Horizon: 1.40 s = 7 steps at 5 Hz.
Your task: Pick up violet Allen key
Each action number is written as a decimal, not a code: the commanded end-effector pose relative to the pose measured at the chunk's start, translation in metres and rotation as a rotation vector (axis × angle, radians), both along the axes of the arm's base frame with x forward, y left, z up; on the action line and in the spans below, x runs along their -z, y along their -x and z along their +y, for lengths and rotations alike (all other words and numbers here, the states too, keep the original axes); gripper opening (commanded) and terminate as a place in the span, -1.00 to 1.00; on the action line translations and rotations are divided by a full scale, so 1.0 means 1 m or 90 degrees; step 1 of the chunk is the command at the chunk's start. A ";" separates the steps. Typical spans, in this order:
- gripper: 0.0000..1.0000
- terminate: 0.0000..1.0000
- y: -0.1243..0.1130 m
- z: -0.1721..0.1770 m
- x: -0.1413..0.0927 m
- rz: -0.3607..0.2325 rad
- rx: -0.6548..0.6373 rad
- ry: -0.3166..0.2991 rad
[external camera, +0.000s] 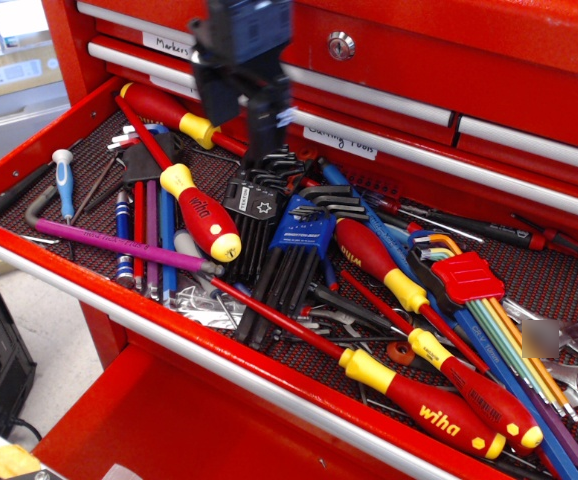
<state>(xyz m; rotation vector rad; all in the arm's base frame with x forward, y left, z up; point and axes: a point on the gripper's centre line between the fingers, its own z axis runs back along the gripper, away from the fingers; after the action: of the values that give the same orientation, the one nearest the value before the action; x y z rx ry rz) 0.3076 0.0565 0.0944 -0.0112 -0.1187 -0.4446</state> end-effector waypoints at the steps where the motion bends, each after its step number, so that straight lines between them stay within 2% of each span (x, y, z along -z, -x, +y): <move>1: 1.00 -1.00 0.027 0.037 0.004 -0.067 0.260 -0.025; 2: 1.00 -1.00 0.038 0.060 0.020 -0.087 0.420 -0.053; 3: 1.00 -1.00 0.043 0.075 0.043 -0.097 0.480 -0.043; 4: 1.00 -1.00 0.047 0.083 0.060 -0.092 0.488 -0.022; 5: 1.00 -1.00 0.048 0.091 0.080 -0.106 0.483 0.007; 7: 1.00 -1.00 0.052 0.093 0.099 -0.126 0.472 0.027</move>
<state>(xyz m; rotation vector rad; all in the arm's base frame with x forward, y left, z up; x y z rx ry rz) 0.2503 0.1455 -0.0090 -0.0697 -0.3165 -1.1503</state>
